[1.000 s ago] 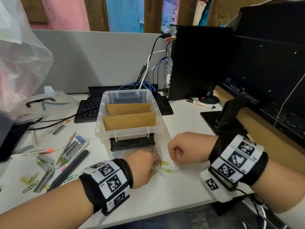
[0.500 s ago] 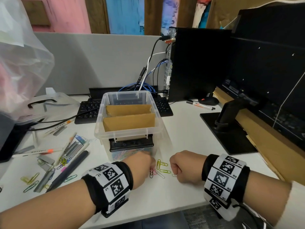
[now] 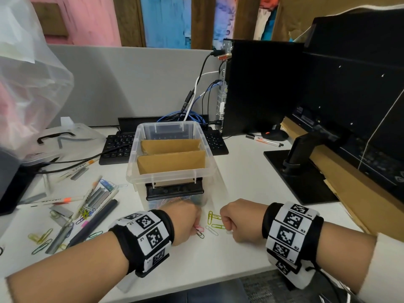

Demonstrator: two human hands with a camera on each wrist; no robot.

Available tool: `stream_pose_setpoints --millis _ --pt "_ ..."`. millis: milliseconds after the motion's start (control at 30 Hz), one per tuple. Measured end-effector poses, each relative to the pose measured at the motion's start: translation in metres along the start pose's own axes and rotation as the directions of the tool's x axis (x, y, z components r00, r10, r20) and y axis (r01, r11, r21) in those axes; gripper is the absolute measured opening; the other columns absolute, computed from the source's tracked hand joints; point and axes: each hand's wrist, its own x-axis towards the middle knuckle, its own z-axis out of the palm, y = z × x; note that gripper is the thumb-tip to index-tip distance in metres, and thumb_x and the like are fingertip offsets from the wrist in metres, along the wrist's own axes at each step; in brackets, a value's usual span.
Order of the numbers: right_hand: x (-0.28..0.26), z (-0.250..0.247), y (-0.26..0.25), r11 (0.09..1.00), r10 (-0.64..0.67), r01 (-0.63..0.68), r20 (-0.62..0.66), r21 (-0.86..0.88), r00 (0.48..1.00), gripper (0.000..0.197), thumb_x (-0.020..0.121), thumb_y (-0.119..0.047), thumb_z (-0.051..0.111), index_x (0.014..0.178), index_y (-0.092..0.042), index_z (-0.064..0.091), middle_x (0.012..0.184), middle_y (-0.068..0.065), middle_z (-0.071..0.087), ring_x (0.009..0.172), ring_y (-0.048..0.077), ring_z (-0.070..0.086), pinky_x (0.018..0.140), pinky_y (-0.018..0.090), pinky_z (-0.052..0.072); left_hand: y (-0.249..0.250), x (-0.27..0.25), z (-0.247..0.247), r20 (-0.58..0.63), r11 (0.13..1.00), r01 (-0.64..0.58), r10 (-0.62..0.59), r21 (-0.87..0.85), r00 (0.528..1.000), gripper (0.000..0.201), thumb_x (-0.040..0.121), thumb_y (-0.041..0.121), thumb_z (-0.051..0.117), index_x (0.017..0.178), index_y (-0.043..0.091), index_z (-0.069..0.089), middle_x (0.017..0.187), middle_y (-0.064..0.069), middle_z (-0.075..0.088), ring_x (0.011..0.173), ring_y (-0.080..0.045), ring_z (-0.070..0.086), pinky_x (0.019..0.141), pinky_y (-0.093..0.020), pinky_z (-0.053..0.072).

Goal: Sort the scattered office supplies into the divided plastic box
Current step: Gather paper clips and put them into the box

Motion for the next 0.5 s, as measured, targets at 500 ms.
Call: stream_pose_setpoints --millis 500 --pt "0.023 -0.001 -0.02 1.0 0.004 -0.004 -0.099 0.004 0.995 0.027 0.085 -0.007 0.049 0.064 -0.022 0.041 0.079 0.003 0.057 0.081 0.028 0.059 0.064 0.028 0.045 0.011 -0.002 0.001 -0.06 0.99 -0.06 0.052 -0.13 0.997 0.014 0.084 0.01 0.062 0.097 0.016 0.063 0.104 0.0 0.067 0.097 -0.02 0.062 0.089 -0.031 0.048"
